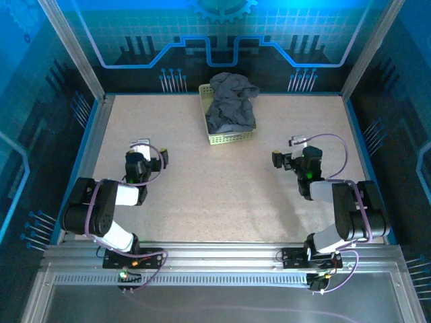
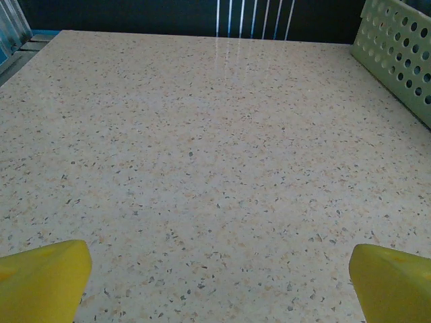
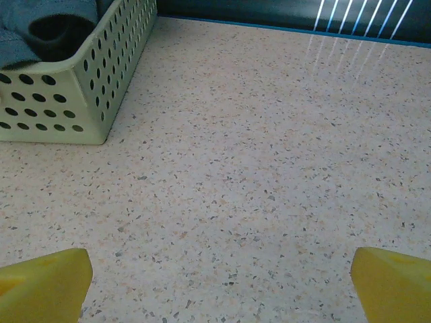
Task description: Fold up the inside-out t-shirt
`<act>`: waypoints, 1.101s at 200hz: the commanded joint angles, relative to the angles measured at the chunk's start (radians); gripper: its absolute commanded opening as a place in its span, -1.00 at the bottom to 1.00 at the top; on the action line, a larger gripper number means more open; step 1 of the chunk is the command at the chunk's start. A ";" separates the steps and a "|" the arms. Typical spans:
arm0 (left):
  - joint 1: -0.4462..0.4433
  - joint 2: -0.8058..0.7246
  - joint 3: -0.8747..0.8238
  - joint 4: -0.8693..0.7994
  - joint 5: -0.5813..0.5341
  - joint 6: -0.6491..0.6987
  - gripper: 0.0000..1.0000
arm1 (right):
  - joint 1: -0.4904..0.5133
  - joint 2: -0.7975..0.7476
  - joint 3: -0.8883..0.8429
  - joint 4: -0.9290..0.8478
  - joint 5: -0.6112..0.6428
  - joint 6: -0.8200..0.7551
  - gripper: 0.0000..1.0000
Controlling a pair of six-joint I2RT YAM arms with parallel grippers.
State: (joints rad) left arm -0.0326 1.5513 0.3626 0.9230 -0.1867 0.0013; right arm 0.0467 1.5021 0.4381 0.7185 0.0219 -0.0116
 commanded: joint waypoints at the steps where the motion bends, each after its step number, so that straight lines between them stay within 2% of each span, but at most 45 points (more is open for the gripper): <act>1: 0.002 0.007 0.007 0.030 -0.010 -0.006 0.98 | 0.003 0.005 -0.004 0.033 -0.004 -0.002 1.00; 220: 0.002 0.007 0.007 0.031 -0.010 -0.006 0.98 | -0.003 0.004 -0.004 0.035 -0.014 0.002 1.00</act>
State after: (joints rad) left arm -0.0326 1.5513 0.3626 0.9230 -0.1867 0.0013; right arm 0.0463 1.5021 0.4381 0.7189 0.0181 -0.0116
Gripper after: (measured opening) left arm 0.989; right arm 0.999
